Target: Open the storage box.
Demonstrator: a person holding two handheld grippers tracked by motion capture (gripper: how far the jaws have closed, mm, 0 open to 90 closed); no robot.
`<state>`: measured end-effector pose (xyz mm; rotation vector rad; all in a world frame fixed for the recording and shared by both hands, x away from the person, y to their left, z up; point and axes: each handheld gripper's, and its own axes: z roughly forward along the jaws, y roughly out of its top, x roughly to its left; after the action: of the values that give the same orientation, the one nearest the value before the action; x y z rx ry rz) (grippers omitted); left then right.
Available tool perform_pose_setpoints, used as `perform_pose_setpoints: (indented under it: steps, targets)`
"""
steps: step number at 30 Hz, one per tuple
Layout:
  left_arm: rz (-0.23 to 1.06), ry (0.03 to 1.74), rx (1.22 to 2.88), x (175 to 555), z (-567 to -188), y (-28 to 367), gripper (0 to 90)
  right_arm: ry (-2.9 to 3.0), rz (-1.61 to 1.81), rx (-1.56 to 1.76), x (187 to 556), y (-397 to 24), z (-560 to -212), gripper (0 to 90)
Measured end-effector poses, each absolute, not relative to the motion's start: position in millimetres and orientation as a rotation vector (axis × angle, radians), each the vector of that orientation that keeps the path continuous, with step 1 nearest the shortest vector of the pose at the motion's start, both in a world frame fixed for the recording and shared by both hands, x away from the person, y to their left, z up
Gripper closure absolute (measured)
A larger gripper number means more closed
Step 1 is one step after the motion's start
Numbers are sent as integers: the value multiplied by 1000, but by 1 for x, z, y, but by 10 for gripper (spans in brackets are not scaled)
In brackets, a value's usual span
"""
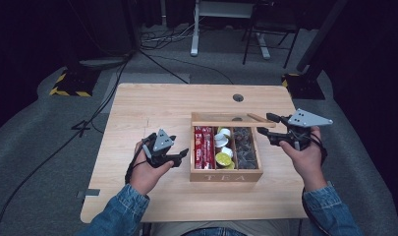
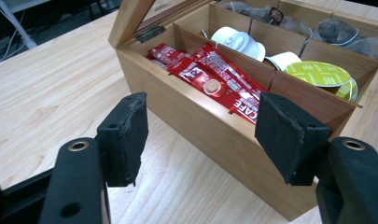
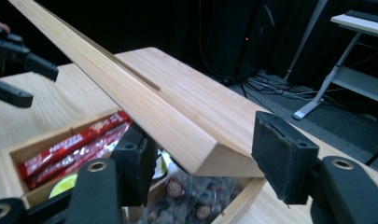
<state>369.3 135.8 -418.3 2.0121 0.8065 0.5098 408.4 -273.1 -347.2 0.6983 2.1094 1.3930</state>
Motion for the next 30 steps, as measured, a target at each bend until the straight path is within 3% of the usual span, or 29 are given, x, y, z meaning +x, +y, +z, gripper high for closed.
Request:
perform_pose_setpoints:
  steps: [5, 30]
  targets:
    - [517, 817, 2005, 368, -418, 140, 350, 2109, 1408, 694, 420, -269, -344, 463]
    - [578, 954, 1988, 346, -424, 186, 320, 2007, 1457, 743, 477, -263, -308, 488]
